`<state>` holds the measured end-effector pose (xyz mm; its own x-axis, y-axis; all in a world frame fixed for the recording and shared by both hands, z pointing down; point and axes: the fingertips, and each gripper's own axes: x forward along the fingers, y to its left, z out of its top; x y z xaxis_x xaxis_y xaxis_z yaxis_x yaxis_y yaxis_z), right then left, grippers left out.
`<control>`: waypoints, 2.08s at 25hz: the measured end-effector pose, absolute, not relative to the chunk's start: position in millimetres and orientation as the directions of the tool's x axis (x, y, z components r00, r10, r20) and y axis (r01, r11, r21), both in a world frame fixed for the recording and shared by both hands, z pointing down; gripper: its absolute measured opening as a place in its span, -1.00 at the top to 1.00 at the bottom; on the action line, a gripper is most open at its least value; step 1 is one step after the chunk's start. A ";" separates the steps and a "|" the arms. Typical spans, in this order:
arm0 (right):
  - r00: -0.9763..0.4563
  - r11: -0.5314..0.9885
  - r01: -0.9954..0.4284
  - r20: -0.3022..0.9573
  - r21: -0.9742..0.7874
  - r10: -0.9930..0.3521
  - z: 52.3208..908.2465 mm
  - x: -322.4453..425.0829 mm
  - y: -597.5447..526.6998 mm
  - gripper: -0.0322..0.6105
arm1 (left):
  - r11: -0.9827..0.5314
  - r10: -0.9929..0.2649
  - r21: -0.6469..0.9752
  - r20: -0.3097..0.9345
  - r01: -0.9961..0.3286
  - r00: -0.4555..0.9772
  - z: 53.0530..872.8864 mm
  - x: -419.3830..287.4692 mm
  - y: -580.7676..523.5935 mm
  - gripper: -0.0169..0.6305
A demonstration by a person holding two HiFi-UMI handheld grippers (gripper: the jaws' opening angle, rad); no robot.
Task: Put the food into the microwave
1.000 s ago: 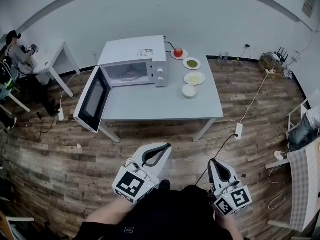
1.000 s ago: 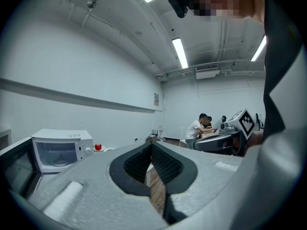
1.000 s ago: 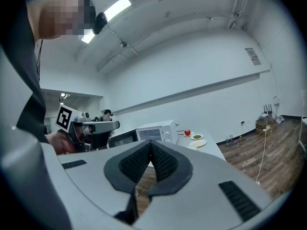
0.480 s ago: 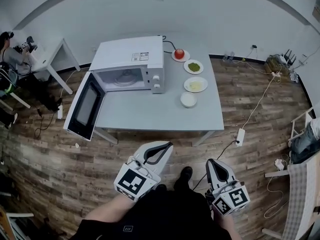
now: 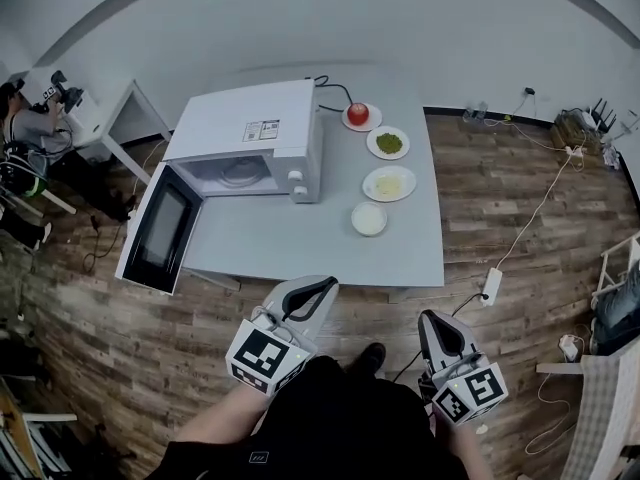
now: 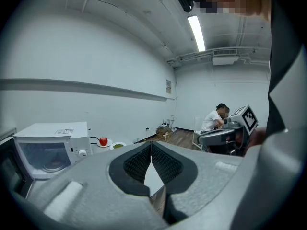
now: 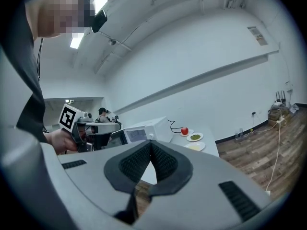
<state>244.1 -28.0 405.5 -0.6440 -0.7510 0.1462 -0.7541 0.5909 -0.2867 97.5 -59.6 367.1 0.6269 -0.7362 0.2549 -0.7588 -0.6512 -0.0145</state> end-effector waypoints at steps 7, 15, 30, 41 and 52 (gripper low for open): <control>-0.666 0.610 -0.739 0.175 -0.287 -0.725 410.2 250.7 -62.5 0.86 | -0.664 -0.723 -0.057 0.304 -0.746 0.621 378.4 112.6 -99.7 0.92; -0.649 0.580 -0.754 0.216 -0.308 -0.729 417.2 235.2 -98.8 0.86 | -0.723 -0.676 -0.185 0.386 -0.665 0.628 407.2 117.7 -147.3 0.92; -0.618 0.519 -0.785 0.360 -0.339 -0.699 485.1 230.2 -135.9 0.86 | -0.842 -0.536 -0.343 0.624 -0.416 0.569 527.7 136.3 -209.9 0.92; -0.609 0.507 -0.792 0.384 -0.341 -0.694 544.4 230.0 -171.4 0.86 | -0.876 -0.479 -0.358 0.730 -0.324 0.487 610.0 141.9 -227.4 0.73; -0.647 0.533 -0.760 0.354 -0.372 -0.676 568.8 206.0 -196.6 0.86 | -0.873 -0.488 -0.430 0.753 -0.231 0.442 656.3 154.4 -247.2 0.59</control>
<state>206.0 -196.6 568.8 -0.6468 -0.6756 0.3539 -0.7601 0.5330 -0.3717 154.4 -247.2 656.3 0.4417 -0.4879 0.7529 -0.2307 -0.8728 -0.4302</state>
